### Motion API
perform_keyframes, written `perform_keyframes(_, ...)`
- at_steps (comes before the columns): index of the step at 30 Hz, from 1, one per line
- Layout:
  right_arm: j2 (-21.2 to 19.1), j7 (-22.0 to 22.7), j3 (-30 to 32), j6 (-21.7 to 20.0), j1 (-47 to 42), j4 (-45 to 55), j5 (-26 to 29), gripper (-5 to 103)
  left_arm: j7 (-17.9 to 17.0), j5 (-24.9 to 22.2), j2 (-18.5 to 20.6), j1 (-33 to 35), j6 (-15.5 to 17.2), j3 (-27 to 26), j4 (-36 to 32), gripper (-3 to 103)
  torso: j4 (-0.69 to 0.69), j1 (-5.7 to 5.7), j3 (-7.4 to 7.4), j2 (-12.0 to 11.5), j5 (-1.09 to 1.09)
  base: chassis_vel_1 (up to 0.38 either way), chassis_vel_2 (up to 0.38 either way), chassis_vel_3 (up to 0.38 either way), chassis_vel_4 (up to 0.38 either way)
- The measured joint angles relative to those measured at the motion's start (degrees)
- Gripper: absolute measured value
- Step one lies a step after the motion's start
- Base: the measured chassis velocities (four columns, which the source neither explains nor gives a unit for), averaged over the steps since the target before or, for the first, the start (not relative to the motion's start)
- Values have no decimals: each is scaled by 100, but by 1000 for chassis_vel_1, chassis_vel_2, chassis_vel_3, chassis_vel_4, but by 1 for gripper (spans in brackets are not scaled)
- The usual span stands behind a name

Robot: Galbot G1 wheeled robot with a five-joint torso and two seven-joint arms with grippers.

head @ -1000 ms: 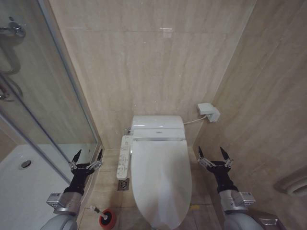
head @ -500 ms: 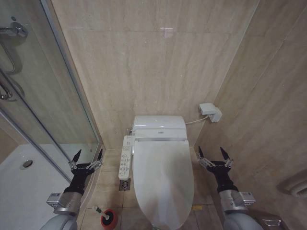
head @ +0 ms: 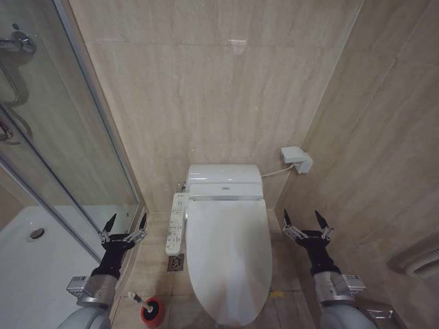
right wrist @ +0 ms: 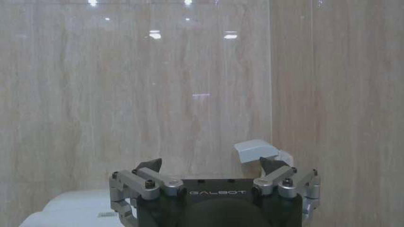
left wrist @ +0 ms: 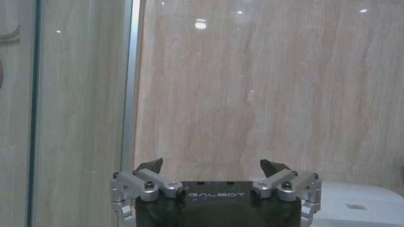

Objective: Open the toilet lid, clean the toilet bowl with a toilet brush, close the toilet lid, and flush.

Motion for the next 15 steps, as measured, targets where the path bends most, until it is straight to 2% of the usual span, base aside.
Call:
perform_keyframes(5,0,0,-1,0,1,0,0,100,-1,0,1,-1,0,0,0,100,0,1,0,0,-1,-1,-7,0,13)
perform_keyframes(15,-1,1,0,0,-2,-1,0,100,0,0,-1,1,0,1,0,100,-1,-2,0,0,1,-37,-131,38,141)
